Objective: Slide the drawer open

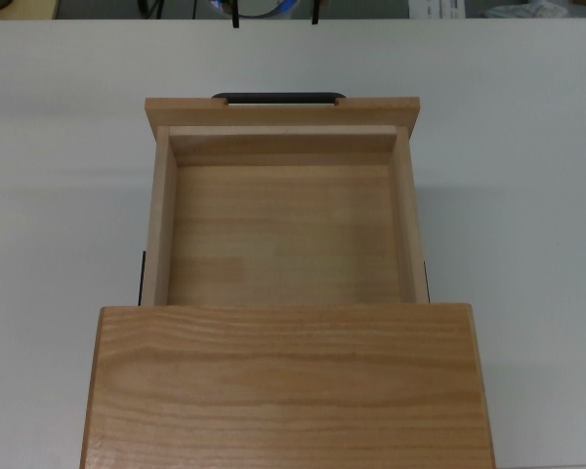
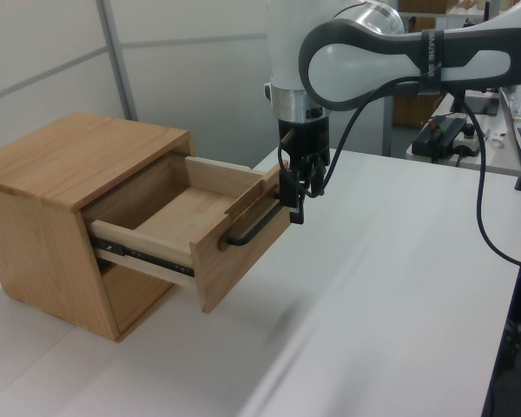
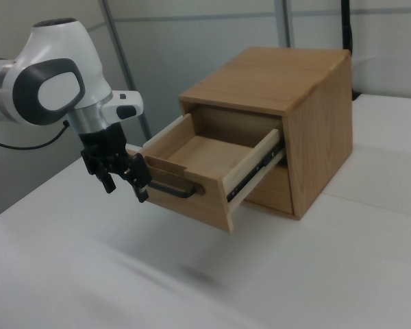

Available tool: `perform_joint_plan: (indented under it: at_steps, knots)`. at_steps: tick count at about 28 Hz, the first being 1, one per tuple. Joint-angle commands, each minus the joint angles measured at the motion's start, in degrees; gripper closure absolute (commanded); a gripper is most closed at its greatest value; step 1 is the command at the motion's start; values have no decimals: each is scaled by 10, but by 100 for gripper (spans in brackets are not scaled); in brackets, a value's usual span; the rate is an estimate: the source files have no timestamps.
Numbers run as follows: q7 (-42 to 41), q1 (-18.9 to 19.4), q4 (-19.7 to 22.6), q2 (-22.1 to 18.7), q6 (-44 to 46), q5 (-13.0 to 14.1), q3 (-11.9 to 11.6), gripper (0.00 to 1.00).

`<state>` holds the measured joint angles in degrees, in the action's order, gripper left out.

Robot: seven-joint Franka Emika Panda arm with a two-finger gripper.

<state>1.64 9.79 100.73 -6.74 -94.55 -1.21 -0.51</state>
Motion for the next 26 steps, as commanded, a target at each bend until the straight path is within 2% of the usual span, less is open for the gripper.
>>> perform_joint_plan:
  at_steps: [1,26]
  knots:
    - [11,-2,-15,2,28,0,-1,0]
    - [10,-6,-28,-2,30,0,-6,0]
